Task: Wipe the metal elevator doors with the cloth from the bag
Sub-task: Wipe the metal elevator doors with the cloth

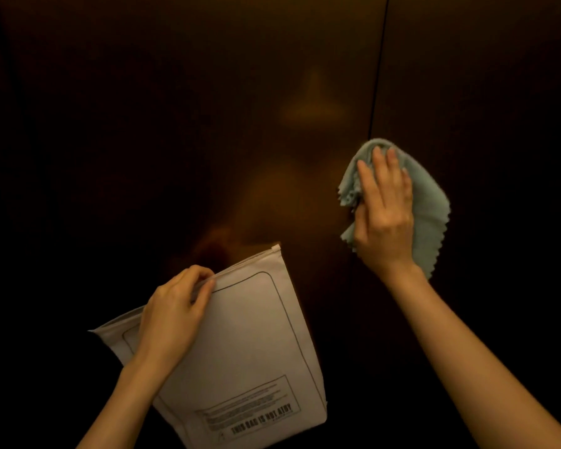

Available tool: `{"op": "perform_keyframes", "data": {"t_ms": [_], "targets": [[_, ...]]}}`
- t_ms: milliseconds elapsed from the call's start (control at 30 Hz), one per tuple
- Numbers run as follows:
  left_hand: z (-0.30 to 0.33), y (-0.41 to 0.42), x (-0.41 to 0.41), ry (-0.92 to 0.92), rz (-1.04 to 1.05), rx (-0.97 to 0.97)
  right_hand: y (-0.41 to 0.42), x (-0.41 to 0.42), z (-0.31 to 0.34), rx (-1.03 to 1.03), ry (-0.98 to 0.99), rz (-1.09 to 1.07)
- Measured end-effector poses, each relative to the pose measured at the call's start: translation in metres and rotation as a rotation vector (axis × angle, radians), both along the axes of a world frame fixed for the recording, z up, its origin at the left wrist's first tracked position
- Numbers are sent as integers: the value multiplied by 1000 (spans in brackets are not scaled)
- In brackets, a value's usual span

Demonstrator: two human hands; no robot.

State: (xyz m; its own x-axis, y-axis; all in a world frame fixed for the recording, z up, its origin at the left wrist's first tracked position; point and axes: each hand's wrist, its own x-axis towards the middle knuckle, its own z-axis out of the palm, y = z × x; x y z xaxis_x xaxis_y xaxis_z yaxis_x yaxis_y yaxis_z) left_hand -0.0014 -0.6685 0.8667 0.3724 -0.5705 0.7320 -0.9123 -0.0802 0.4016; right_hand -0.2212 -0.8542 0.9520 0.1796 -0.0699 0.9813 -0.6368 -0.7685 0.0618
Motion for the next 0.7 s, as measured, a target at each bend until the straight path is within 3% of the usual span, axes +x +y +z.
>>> {"op": "perform_keyframes", "data": {"t_ms": [133, 333, 700], "targets": [[-1, 1, -2, 13, 8, -2, 1, 0, -12, -21, -12, -18], [-2, 7, -1, 18, -2, 13, 7, -17, -86, -5, 172, -75], [3, -2, -12, -16, -42, -45, 7, -17, 13, -27, 148, -94]]}}
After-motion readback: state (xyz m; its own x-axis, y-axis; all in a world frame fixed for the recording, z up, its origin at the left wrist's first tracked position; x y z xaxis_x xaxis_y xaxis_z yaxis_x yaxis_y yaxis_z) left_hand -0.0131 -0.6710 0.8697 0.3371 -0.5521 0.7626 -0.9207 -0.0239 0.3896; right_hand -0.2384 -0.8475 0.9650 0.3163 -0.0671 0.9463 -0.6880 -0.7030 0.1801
